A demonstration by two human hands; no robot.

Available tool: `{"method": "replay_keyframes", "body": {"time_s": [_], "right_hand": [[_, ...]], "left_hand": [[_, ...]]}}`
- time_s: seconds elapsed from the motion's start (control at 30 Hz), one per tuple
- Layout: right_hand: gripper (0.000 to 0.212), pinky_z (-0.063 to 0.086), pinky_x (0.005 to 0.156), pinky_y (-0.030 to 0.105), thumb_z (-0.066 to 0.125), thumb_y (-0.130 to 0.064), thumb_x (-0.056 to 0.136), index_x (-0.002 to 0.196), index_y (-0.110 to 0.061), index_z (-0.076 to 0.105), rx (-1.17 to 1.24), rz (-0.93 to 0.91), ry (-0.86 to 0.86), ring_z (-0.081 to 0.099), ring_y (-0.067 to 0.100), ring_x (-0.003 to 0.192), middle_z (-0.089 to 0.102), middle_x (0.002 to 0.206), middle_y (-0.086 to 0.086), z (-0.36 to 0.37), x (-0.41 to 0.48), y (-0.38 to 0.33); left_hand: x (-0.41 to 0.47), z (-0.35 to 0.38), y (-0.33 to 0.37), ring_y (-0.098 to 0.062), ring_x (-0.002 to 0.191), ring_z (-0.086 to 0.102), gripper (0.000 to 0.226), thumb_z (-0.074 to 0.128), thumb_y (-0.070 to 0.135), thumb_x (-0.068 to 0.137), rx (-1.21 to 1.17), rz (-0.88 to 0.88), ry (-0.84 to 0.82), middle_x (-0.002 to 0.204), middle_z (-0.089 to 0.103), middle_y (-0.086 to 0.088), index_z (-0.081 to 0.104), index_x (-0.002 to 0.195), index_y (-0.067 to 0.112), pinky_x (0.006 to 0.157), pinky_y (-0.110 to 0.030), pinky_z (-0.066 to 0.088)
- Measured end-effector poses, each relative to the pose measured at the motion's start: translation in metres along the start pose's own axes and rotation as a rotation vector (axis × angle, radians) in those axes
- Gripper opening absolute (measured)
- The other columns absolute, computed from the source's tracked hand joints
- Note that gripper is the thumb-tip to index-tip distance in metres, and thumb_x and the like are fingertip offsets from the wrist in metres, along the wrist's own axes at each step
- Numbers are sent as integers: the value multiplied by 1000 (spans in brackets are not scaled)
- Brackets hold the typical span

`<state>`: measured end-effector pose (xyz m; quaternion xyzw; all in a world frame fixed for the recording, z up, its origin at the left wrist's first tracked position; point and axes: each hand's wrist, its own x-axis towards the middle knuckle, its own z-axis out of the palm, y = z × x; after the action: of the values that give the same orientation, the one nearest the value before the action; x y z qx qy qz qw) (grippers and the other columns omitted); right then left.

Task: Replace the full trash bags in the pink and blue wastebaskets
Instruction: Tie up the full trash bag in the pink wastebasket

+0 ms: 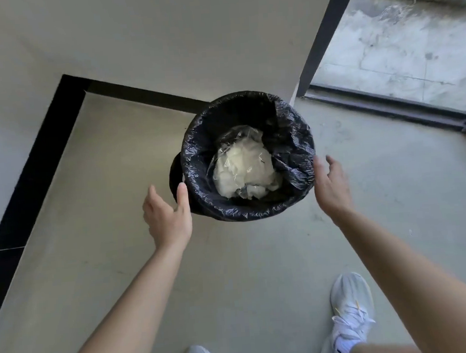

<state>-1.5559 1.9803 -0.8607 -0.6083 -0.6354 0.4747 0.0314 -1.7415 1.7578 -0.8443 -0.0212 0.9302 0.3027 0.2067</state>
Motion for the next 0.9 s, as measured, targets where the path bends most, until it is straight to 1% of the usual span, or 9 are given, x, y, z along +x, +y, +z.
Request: {"method": "replay_keyframes", "body": {"time_s": [0.1, 0.2, 0.3, 0.37, 0.47, 0.6, 0.67, 0.73, 0.9], "right_hand": [[83, 30, 116, 52, 41, -87, 77, 142, -36, 50, 404, 204, -72, 43, 20, 138, 53, 146, -9, 27, 34, 16], [78, 27, 116, 59, 39, -91, 71, 134, -49, 56, 679, 213, -261, 48, 24, 135, 60, 139, -14, 51, 67, 30], [68, 40, 109, 59, 36, -76, 87, 134, -33, 62, 799, 43, -430, 59, 29, 127, 66, 134, -3, 68, 86, 36], [56, 46, 104, 58, 42, -55, 96, 135, -20, 61, 896, -79, -395, 59, 33, 127, 64, 136, 7, 72, 92, 29], [49, 53, 95, 48, 55, -37, 87, 128, -10, 61, 1048, -137, -284, 61, 34, 120, 66, 127, 14, 62, 87, 20], [58, 54, 93, 40, 62, -64, 84, 121, -21, 70, 815, -72, -68, 71, 22, 109, 75, 116, 1, 45, 65, 2], [38, 59, 80, 35, 79, -44, 77, 104, -18, 75, 642, -63, 100, 76, 19, 90, 79, 98, 1, 48, 57, -5], [16, 61, 73, 34, 75, -17, 79, 94, -11, 75, 482, -98, 198, 75, 24, 87, 78, 91, 7, 51, 58, -5], [29, 58, 82, 38, 56, -6, 75, 102, -9, 66, 228, -66, 258, 67, 31, 95, 70, 98, 11, 52, 59, -12]], "left_hand": [[34, 29, -21, -23, 140, 39, 101, 54, 81, 75, -333, -106, -156, 157, 33, -2, 19, 154, 28, 110, -43, 38], [68, 56, -18, -15, 117, 63, 84, 55, 89, 64, -701, -111, -473, 127, 66, 10, 60, 129, 36, 81, -36, 57], [93, 75, -6, -12, 112, 66, 80, 54, 90, 63, -821, -9, -562, 121, 70, 10, 66, 122, 38, 90, -39, 52], [104, 82, 0, -12, 113, 65, 74, 55, 85, 68, -870, 54, -527, 121, 70, 10, 67, 122, 36, 93, -38, 51], [112, 83, 7, -15, 110, 67, 58, 62, 68, 80, -941, 88, -481, 117, 72, 5, 69, 118, 26, 92, -37, 53], [115, 64, 14, -14, 91, 71, 27, 71, 48, 83, -863, 154, -269, 96, 76, 2, 71, 89, 22, 79, -33, 58], [117, 54, 19, -9, 78, 68, 19, 72, 41, 85, -782, 265, -190, 83, 74, 8, 69, 81, 23, 68, -25, 56], [118, 55, 24, -12, 73, 65, 18, 70, 36, 86, -649, 363, -90, 77, 71, 6, 65, 77, 21, 67, -32, 57], [122, 46, 42, -28, 74, 60, 17, 65, 25, 90, -271, 593, 32, 72, 62, 1, 60, 79, 13, 66, -38, 48]]}}
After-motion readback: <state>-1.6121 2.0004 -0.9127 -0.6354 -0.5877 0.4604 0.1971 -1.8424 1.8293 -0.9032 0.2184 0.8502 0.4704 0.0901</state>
